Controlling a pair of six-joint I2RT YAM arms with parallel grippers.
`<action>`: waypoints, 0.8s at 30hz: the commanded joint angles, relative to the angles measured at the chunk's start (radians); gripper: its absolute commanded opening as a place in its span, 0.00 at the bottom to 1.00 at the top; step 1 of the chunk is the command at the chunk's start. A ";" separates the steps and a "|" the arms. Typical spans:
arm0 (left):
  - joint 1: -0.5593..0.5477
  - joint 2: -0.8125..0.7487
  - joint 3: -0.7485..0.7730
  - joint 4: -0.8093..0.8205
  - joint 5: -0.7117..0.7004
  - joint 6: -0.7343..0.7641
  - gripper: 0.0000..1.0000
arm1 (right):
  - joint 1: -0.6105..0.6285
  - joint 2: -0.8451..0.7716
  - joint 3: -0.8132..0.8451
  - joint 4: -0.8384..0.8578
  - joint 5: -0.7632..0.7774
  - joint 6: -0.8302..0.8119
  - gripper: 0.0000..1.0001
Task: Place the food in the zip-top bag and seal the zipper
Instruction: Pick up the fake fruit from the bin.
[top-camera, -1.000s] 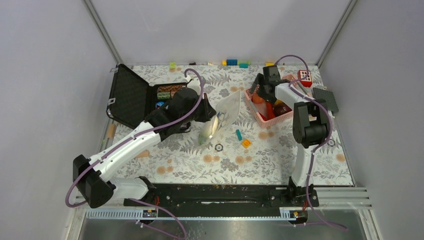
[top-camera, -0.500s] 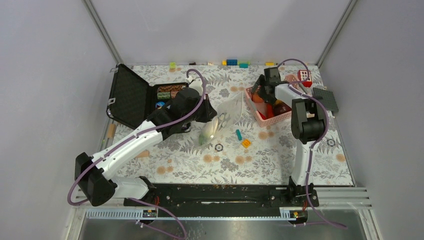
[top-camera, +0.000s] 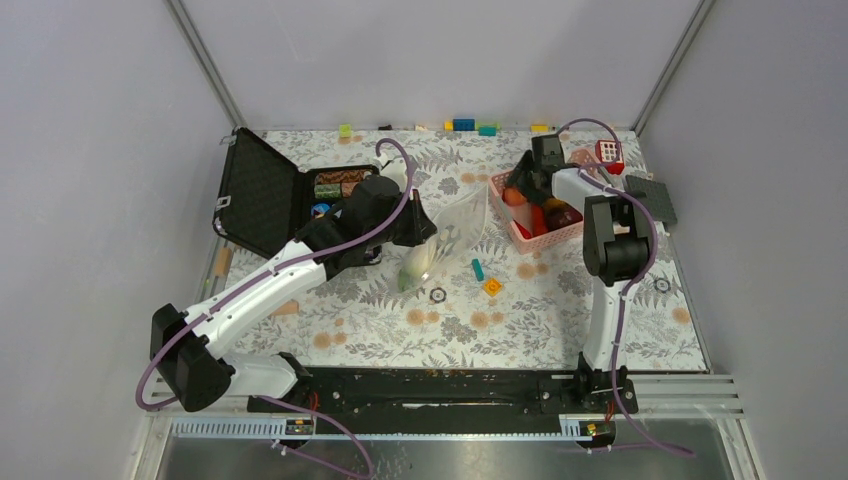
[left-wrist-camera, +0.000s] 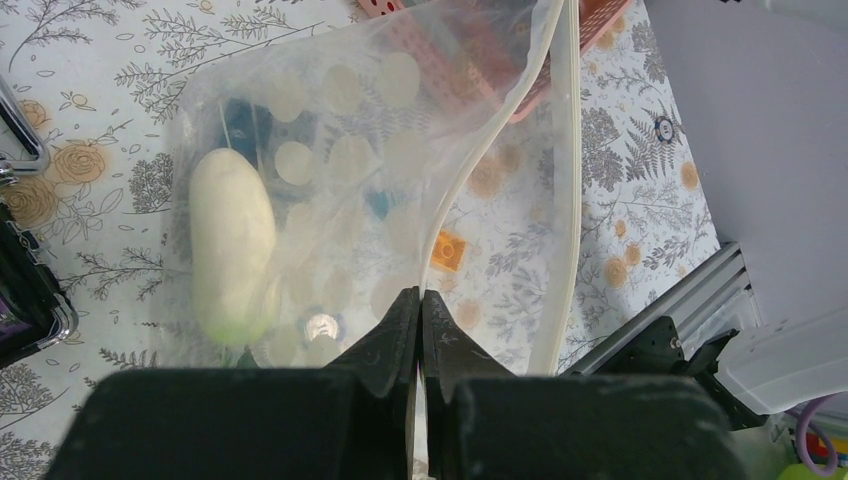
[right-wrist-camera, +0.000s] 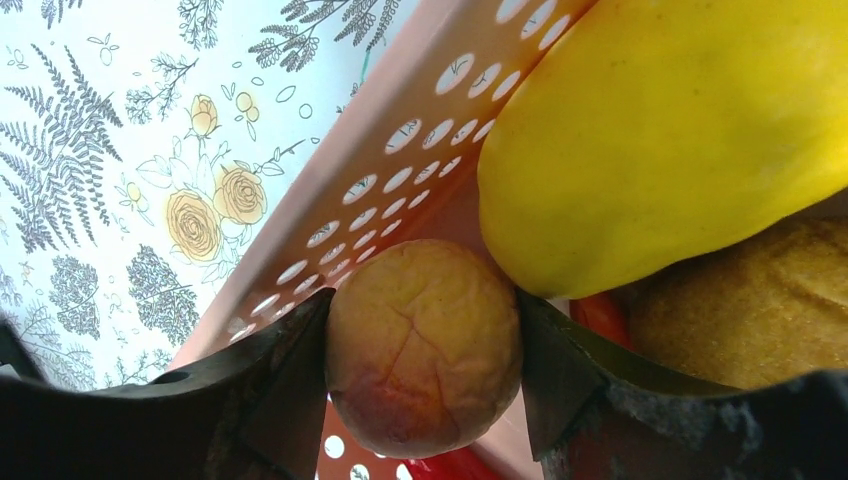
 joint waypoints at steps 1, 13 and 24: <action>0.004 -0.018 -0.009 0.054 0.018 -0.015 0.00 | -0.003 -0.098 -0.042 0.024 -0.005 -0.014 0.48; 0.004 -0.075 -0.042 0.050 -0.088 0.030 0.00 | -0.002 -0.591 -0.297 0.022 0.006 -0.128 0.39; 0.004 -0.115 -0.071 0.077 -0.099 0.031 0.00 | 0.132 -0.978 -0.403 0.074 -0.525 -0.185 0.36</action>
